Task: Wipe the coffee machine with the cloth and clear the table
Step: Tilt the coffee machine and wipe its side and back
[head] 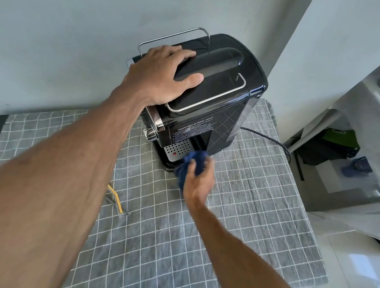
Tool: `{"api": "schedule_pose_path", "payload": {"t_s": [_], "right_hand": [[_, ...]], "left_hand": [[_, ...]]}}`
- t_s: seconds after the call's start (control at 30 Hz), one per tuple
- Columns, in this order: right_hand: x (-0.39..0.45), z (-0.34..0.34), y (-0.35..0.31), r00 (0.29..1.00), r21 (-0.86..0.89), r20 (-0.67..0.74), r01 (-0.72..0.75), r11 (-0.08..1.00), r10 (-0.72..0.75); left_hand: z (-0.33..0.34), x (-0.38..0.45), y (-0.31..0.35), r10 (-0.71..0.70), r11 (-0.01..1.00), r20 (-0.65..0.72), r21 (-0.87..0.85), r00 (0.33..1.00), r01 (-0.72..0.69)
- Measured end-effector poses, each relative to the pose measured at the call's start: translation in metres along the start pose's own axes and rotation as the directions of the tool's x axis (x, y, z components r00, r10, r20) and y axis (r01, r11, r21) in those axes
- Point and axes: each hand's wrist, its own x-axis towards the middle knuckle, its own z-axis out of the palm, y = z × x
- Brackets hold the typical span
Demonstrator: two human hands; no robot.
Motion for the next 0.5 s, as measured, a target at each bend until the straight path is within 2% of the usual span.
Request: {"api": "schedule_pose_path", "payload": {"t_s": [0.03,0.1,0.13,0.2,0.27,0.33,0.4,0.5], "right_hand": [[-0.01,0.006,0.003,0.997,0.017,0.07,-0.021,1.0,0.02],[-0.021,0.018,0.009,0.986,-0.056,0.156,-0.046,0.997,0.054],[-0.021,0.022,0.011,0.986,-0.119,0.152,-0.057,0.991,0.075],[-0.019,0.019,0.008,0.983,-0.128,0.133,-0.111,0.986,0.128],[-0.006,0.006,0.0,0.979,0.008,0.072,-0.19,0.982,0.189],[0.016,-0.01,-0.009,0.965,0.007,-0.077,-0.252,0.968,0.252],[0.03,-0.02,-0.017,0.956,0.063,-0.189,-0.218,0.974,0.226],[0.034,-0.02,-0.028,0.96,0.057,-0.253,-0.108,0.993,0.119]], "left_hand": [[0.0,0.0,0.0,-0.002,1.0,0.002,0.002,1.0,0.002],[-0.001,-0.001,-0.001,-0.003,1.0,0.011,0.0,1.0,0.003],[-0.001,-0.001,-0.001,-0.003,1.0,0.014,0.002,1.0,0.002],[-0.003,-0.001,-0.002,-0.001,1.0,0.018,0.001,1.0,0.001],[-0.003,-0.001,-0.002,0.002,1.0,0.014,0.001,1.0,-0.002],[-0.003,-0.002,-0.001,0.004,1.0,0.015,0.004,1.0,-0.004],[-0.002,-0.001,-0.001,0.008,1.0,0.015,0.012,1.0,-0.008],[-0.002,-0.001,-0.001,0.008,1.0,0.013,0.014,1.0,-0.008]]}}
